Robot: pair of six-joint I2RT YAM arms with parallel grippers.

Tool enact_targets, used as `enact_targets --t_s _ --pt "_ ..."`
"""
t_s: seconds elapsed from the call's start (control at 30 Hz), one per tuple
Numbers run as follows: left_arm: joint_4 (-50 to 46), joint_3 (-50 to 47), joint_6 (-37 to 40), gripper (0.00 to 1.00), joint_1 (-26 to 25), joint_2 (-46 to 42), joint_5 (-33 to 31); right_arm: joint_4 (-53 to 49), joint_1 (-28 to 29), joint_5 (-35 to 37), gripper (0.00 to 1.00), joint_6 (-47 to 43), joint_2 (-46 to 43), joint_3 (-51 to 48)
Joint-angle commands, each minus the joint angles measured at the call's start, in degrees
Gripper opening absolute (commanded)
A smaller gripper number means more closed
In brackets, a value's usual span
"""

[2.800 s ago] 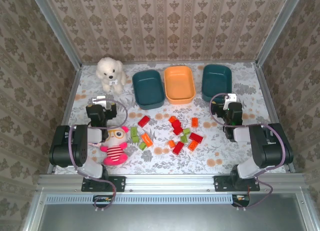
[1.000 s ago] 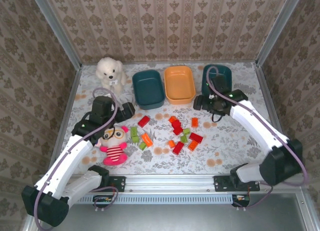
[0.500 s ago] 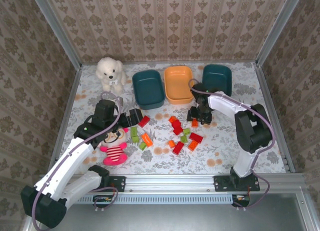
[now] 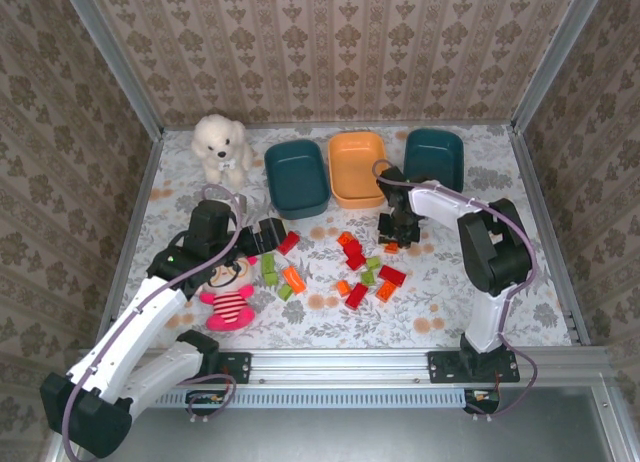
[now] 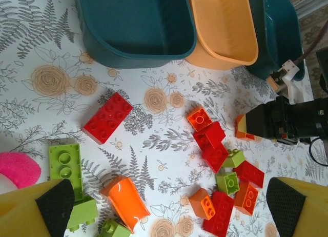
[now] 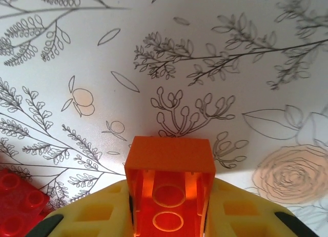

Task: Sort the legos into containers by color

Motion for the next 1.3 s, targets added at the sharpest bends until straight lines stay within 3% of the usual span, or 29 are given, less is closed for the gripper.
enact_targets --t_s 0.0,0.17,0.37,0.57,0.73,0.83,0.97,1.17,1.27 --pt "0.83 -0.21 -1.05 1.00 -0.45 0.11 0.79 -4.15 -0.22 6.59 0.26 -1.12 -6.42 6.41" --pt "2.03 0.03 -1.13 1.00 -0.83 1.80 1.15 -6.08 -7.60 9.00 0.27 -3.39 -5.87 16.59" --pt "2.98 1.47 -0.77 1.00 -1.63 4.39 1.08 -6.77 -16.56 4.52 0.28 -4.55 8.16 32.95" --pt "1.71 2.80 -1.44 1.00 -2.66 5.12 -0.89 -15.10 -19.75 2.37 0.32 -4.56 26.77 53.35" --pt "-1.13 3.32 -2.50 1.00 -3.04 5.34 -2.32 -18.49 -21.22 0.98 0.39 -3.51 34.41 60.34" --pt "-3.10 3.18 -3.42 1.00 -3.22 5.26 -3.28 -18.57 -21.57 0.37 0.43 -3.56 35.50 61.08" --pt "-5.13 2.56 -5.38 0.97 -3.47 5.42 -4.70 -19.80 -21.59 0.14 0.64 -4.44 35.07 63.07" --pt "-11.82 3.40 -9.97 0.83 -4.41 9.59 -8.24 -18.55 -19.43 0.79 0.66 -6.59 25.72 62.65" --pt "-15.38 4.84 -14.34 0.79 -6.11 13.67 -10.07 -16.01 -16.73 1.20 0.65 -7.52 18.48 57.86"
